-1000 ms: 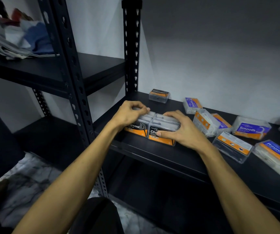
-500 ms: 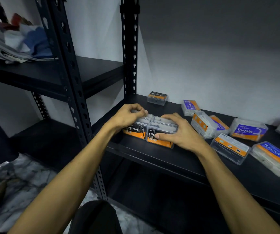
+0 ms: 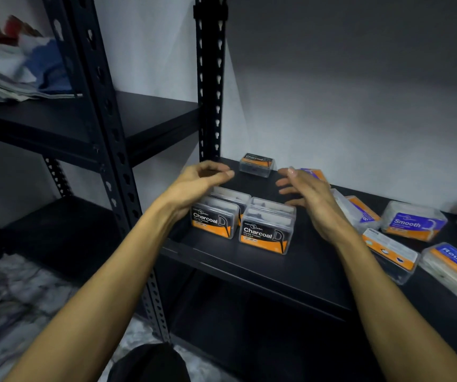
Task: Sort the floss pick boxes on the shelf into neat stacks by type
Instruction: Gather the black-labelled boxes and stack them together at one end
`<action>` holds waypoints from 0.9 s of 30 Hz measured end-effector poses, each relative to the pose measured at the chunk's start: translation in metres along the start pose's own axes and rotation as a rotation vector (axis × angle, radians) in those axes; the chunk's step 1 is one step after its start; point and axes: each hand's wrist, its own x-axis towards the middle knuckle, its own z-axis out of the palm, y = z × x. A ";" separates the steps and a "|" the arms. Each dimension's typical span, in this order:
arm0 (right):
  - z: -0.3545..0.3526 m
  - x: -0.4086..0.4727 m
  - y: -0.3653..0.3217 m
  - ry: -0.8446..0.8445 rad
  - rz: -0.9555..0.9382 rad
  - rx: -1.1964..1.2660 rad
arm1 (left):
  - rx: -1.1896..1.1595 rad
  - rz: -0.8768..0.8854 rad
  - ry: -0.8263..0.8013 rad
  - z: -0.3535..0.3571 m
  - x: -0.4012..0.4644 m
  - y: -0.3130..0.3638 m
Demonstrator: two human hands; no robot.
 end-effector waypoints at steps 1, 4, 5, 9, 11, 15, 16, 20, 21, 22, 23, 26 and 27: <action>0.001 -0.001 -0.001 -0.048 -0.019 -0.029 | -0.020 0.011 0.007 0.000 0.000 -0.001; 0.002 -0.007 -0.003 -0.225 -0.039 -0.157 | -0.068 0.009 0.038 -0.001 0.003 0.000; 0.001 -0.009 -0.004 -0.257 -0.037 -0.207 | -0.081 0.003 0.045 0.000 0.004 0.000; 0.002 -0.018 -0.005 -0.305 -0.016 -0.381 | -0.112 -0.025 0.090 0.006 0.008 -0.004; 0.006 -0.020 -0.006 -0.286 -0.036 -0.439 | -0.123 -0.044 0.091 0.007 0.008 -0.003; 0.010 -0.020 -0.007 -0.275 -0.046 -0.410 | -0.080 -0.099 0.044 0.012 0.005 -0.001; 0.010 -0.020 -0.006 -0.274 -0.046 -0.405 | -0.072 -0.106 0.037 0.013 0.005 0.000; 0.011 -0.020 -0.002 -0.245 -0.069 -0.403 | -0.016 -0.147 -0.008 0.016 0.005 0.004; 0.010 -0.021 -0.001 -0.238 -0.072 -0.398 | -0.022 -0.163 -0.017 0.016 0.005 0.005; 0.010 -0.021 -0.001 -0.234 -0.074 -0.389 | -0.054 -0.193 -0.027 0.015 0.007 0.007; 0.010 -0.021 -0.001 -0.237 -0.076 -0.382 | -0.119 -0.244 -0.046 0.012 0.008 0.008; 0.009 -0.020 -0.001 -0.257 -0.080 -0.365 | -0.348 -0.428 -0.123 -0.002 0.015 0.010; 0.009 -0.020 -0.001 -0.261 -0.078 -0.366 | -0.397 -0.459 -0.134 -0.007 0.017 0.010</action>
